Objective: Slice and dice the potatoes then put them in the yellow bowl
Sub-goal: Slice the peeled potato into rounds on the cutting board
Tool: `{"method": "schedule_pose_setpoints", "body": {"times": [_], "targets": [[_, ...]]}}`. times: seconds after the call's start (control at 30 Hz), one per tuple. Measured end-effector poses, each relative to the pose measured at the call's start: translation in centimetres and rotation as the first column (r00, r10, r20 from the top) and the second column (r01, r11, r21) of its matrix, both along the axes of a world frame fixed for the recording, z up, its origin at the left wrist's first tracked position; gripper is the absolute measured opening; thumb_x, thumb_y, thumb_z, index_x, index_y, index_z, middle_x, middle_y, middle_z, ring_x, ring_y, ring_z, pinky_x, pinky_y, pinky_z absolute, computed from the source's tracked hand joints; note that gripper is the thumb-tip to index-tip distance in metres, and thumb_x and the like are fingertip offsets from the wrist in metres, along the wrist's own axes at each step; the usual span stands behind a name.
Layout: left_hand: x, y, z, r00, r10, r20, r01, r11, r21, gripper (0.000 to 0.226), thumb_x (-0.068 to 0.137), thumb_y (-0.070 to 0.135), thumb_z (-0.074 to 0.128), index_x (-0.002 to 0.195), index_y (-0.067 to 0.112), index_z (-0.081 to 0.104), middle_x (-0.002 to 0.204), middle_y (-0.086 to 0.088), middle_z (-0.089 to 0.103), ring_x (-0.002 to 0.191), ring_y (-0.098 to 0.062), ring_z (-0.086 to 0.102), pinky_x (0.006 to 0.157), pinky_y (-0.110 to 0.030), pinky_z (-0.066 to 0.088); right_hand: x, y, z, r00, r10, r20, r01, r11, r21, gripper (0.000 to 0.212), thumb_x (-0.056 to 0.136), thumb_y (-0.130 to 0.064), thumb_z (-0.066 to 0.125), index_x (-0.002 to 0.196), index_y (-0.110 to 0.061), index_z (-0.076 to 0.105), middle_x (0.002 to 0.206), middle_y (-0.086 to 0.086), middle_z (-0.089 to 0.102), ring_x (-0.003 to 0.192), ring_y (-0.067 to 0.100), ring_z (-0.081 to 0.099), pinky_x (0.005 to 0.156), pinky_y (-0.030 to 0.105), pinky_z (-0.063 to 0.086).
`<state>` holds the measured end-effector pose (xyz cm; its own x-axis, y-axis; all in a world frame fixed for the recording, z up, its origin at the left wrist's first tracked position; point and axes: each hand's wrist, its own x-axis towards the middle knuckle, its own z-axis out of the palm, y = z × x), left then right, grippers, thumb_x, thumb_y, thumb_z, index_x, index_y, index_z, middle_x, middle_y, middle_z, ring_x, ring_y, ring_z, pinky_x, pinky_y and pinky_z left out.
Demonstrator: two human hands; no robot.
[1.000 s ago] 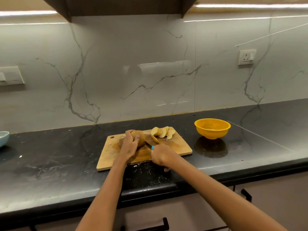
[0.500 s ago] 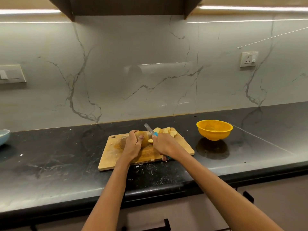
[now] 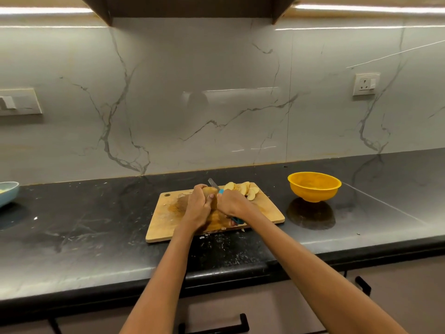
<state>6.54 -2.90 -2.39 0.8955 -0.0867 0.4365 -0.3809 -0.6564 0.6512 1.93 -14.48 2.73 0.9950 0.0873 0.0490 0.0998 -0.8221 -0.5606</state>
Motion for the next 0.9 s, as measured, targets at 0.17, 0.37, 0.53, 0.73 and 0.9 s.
{"method": "schedule_pose_setpoints", "body": {"times": [0.17, 0.37, 0.53, 0.73, 0.9], "targets": [[0.1, 0.3, 0.1, 1.000, -0.003, -0.015, 0.002, 0.999, -0.032, 0.034, 0.100, 0.026, 0.037, 0.129, 0.010, 0.030, 0.126, -0.012, 0.043, 0.102, -0.015, 0.039, 0.088, -0.027, 0.033, -0.3, -0.6, -1.5, 0.999, 0.041, -0.027, -0.043, 0.996, -0.077, 0.033, 0.103, -0.020, 0.029, 0.097, 0.000, 0.054, 0.071, 0.006, 0.054, 0.052, 0.010, 0.049, 0.045, 0.017, 0.034], [0.0, 0.3, -0.2, 1.000, -0.011, 0.014, 0.011, 1.000, -0.013, 0.033, 0.100, 0.026, 0.037, 0.129, 0.011, 0.031, 0.125, -0.012, 0.043, 0.103, -0.016, 0.038, 0.089, -0.028, 0.031, -0.1, 0.1, -1.0, 0.999, 0.028, -0.037, -0.031, 0.997, -0.071, 0.037, 0.103, -0.021, 0.029, 0.105, 0.003, 0.058, 0.072, 0.007, 0.057, 0.057, 0.014, 0.056, 0.047, 0.019, 0.039], [0.1, 0.4, 0.0, 1.000, -0.022, -0.009, 0.022, 1.000, -0.023, 0.033, 0.100, 0.026, 0.036, 0.129, 0.010, 0.031, 0.125, -0.013, 0.044, 0.104, -0.017, 0.041, 0.088, -0.029, 0.033, -0.3, 0.5, 0.3, 0.994, 0.009, -0.106, -0.016, 0.997, -0.070, 0.037, 0.103, -0.020, 0.033, 0.121, 0.007, 0.050, 0.075, 0.010, 0.054, 0.057, 0.017, 0.054, 0.048, 0.022, 0.042], [0.5, 0.7, -0.1, 0.999, 0.011, -0.038, -0.014, 0.997, -0.080, 0.034, 0.101, 0.026, 0.035, 0.129, 0.008, 0.030, 0.125, -0.015, 0.045, 0.105, -0.019, 0.041, 0.089, -0.029, 0.033, -1.7, 0.4, -0.2, 0.992, -0.020, -0.125, 0.003, 0.991, -0.133, 0.034, 0.103, -0.017, 0.034, 0.119, 0.009, 0.050, 0.076, 0.015, 0.056, 0.047, 0.019, 0.054, 0.045, 0.024, 0.048], [0.1, 0.3, -0.2, 1.000, -0.008, -0.007, 0.008, 0.999, -0.041, 0.033, 0.100, 0.025, 0.037, 0.128, 0.010, 0.032, 0.122, -0.012, 0.044, 0.104, -0.019, 0.040, 0.087, -0.029, 0.033, -0.8, 0.9, 0.5, 0.987, -0.004, -0.162, -0.027, 0.981, -0.191, 0.025, 0.097, -0.009, 0.044, 0.110, 0.010, 0.054, 0.066, 0.013, 0.053, 0.044, 0.018, 0.052, 0.040, 0.022, 0.040]]}}
